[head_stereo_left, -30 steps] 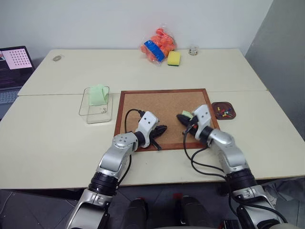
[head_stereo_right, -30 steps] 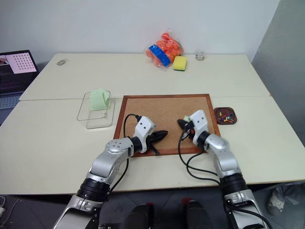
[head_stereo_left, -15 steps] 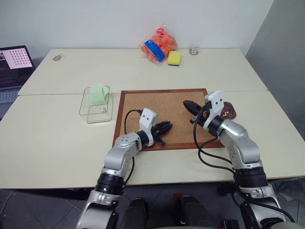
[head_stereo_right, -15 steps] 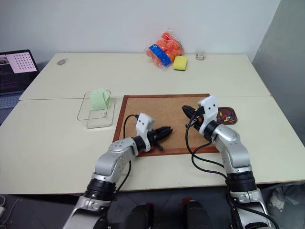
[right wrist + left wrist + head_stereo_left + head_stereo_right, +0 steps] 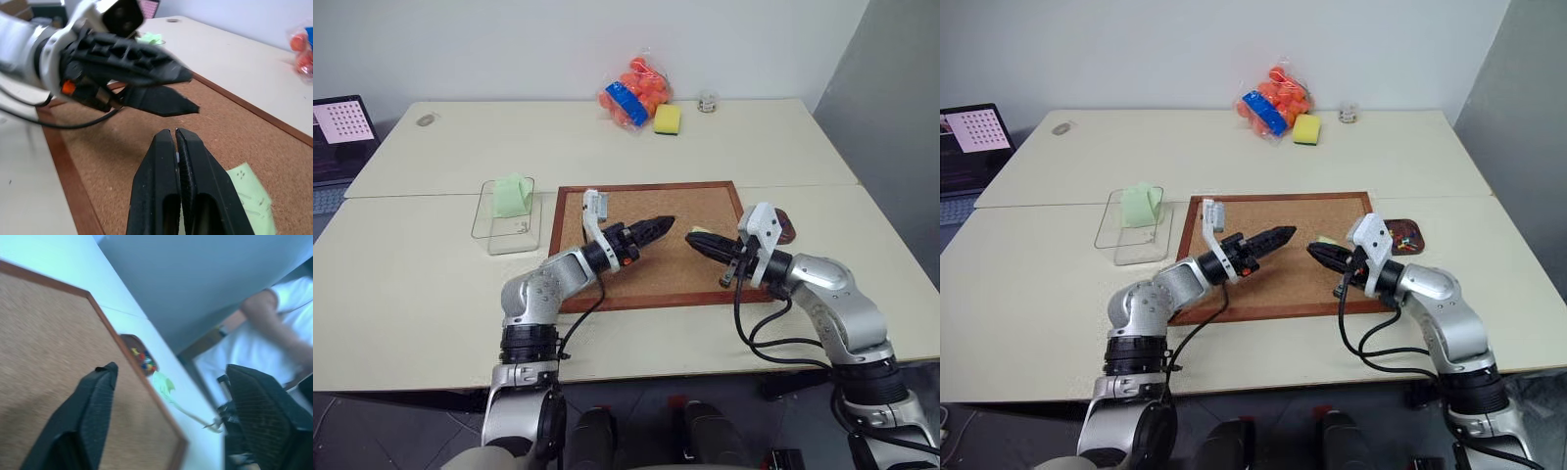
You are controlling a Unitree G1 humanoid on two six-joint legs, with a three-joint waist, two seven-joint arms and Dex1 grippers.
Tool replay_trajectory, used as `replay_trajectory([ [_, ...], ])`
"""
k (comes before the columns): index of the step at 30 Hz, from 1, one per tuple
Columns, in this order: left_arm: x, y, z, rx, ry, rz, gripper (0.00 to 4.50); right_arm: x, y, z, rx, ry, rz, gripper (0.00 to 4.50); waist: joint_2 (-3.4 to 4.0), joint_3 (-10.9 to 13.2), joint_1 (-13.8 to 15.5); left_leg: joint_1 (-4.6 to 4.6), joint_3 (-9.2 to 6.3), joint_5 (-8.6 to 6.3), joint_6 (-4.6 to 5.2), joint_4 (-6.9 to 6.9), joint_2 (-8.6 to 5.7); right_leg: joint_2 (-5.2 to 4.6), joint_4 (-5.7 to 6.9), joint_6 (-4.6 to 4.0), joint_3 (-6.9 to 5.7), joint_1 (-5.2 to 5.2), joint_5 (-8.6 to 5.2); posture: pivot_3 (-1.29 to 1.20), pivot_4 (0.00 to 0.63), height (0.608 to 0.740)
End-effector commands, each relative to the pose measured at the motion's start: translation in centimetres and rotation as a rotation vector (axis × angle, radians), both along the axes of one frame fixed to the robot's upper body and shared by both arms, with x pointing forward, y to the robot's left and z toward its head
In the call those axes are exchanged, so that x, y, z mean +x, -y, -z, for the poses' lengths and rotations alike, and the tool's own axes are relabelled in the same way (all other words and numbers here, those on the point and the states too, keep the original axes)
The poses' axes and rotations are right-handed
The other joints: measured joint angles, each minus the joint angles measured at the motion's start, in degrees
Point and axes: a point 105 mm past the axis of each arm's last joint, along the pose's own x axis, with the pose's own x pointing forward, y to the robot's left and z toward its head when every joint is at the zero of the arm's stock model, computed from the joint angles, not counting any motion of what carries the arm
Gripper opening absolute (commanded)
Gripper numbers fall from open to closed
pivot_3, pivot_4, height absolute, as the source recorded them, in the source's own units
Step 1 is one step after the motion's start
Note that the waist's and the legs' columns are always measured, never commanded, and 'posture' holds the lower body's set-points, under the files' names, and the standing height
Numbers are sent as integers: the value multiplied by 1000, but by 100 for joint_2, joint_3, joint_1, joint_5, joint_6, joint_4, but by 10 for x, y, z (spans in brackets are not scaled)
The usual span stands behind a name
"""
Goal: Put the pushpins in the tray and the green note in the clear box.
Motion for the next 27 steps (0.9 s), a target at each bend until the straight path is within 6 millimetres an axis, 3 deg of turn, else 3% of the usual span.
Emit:
replay_trajectory([
  [1, -9, 5, 1, -112, -166, 109, 4461, -20, -11, -9, -100, 161, -151, 0, 0, 0, -1, 0, 0, 0, 0, 0, 0, 0, 0, 0, 0, 0, 0, 0, 150, 740],
  [5, -16, 5, 0, -160, -260, 180, 4461, -26, -11, -4, -181, 247, -223, 0, -1, 0, -12, 3, 0, 0, 0, 0, 1, 1, 2, 0, 1, 0, 0, 0, 150, 740],
  [11, -33, 14, 15, -126, -350, 260, 4461, -28, -9, 0, -275, 370, -302, 0, -1, 0, -6, 5, 1, 1, -2, 0, 0, -1, 3, 0, 2, 1, 0, 0, 150, 740],
  [20, -41, 26, 19, -106, -349, 273, 4461, -29, -9, 4, -303, 440, -336, 0, -1, 1, 1, 6, 2, 1, -3, 0, -1, -3, 4, -1, 5, 1, 1, 0, 150, 740],
  [27, -44, 29, 13, -121, -316, 288, 3183, -28, -12, 3, -309, 484, -344, 0, -2, 1, 4, 6, 2, 1, -4, 0, -3, -5, 4, -2, 5, 1, 1, 0, 150, 740],
])
